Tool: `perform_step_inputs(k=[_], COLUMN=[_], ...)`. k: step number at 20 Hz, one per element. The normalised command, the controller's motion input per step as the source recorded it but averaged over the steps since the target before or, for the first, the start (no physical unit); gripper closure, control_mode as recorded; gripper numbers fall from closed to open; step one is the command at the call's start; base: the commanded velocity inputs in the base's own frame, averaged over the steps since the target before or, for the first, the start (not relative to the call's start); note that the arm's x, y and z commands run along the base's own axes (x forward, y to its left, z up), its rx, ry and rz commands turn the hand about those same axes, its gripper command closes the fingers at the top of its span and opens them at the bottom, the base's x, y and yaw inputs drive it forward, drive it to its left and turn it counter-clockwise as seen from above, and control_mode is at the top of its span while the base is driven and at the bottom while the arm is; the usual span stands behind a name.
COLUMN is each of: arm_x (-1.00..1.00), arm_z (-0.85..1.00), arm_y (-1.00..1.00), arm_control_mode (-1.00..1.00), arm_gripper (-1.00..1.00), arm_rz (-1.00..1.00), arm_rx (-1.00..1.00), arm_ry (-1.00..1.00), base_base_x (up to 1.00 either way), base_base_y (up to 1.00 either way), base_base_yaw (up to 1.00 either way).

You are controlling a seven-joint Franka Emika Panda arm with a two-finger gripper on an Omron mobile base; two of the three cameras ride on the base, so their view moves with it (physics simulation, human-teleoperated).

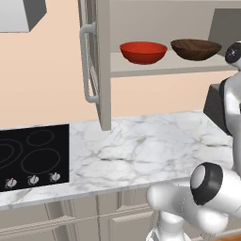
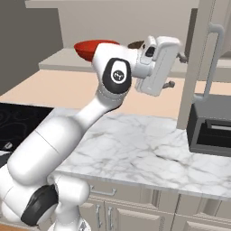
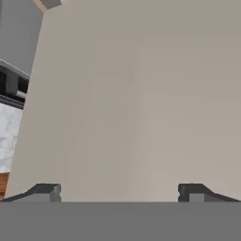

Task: Move the bowls from the cabinet to the plates on the dining table.

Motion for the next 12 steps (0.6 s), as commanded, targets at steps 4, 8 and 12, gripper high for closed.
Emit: perform_step_inputs(k=[4,8,12], arm_x=[0.0,0.0,0.0], arm_z=[0.04,0.0,0.0], arm_y=[0.82,0.86,0.7], arm_control_mode=[-1.0,-1.0,-1.0], arm_gripper=[-1.0,-1.0,-1.0], arm_rz=[0.09,0.13,0.13], arm_rx=[0.0,0.0,0.0], arm_ry=[-0.15,-0.12,-0.08], base_base_x=[0.0,0.0,0.0], base_base_y=[0.0,0.0,0.0], base_base_yaw=[0.0,0.0,0.0])
